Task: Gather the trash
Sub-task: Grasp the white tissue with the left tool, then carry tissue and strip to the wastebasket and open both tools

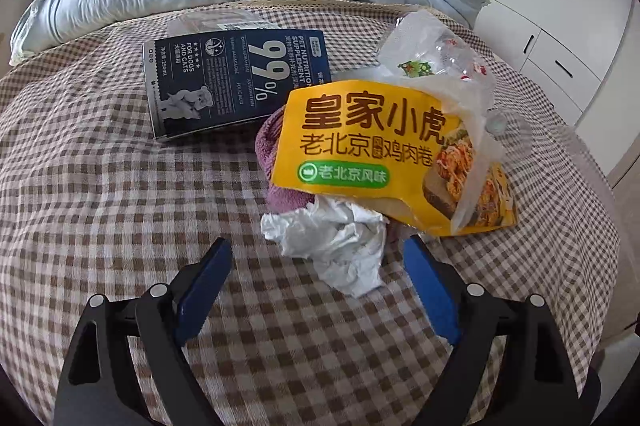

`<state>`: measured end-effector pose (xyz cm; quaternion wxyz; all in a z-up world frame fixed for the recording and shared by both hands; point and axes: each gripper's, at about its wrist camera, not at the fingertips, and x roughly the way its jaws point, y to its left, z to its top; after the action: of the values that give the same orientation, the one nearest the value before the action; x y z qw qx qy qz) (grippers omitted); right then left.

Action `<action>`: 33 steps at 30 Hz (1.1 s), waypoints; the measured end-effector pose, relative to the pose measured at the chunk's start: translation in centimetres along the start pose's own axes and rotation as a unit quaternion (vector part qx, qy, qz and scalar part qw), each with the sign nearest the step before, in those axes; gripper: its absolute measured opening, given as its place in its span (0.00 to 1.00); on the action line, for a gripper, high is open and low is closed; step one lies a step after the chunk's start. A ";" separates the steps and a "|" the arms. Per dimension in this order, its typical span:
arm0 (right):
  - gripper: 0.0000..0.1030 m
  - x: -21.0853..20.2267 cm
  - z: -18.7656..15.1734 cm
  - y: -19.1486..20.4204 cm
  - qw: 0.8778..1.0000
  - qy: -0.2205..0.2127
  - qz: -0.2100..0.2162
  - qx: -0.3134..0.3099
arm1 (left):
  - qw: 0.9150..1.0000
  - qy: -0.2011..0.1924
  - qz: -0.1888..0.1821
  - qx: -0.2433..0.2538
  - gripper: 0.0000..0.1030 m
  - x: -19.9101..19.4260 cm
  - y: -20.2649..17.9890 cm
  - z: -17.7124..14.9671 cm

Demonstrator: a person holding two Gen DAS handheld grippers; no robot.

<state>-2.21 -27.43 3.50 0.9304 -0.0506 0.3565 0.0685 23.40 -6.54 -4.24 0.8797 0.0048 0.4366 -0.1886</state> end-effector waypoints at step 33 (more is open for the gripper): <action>0.06 -9.6 -14.4 -13.5 0.970 0.087 -0.182 0.134 | 0.965 -0.015 -0.209 0.159 0.05 -12.7 -22.7 -9.1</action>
<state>-16.58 -43.65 -0.11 0.8908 0.0049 0.4270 -0.1553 1.82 -21.87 3.44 0.8148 0.0507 0.3791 -0.4357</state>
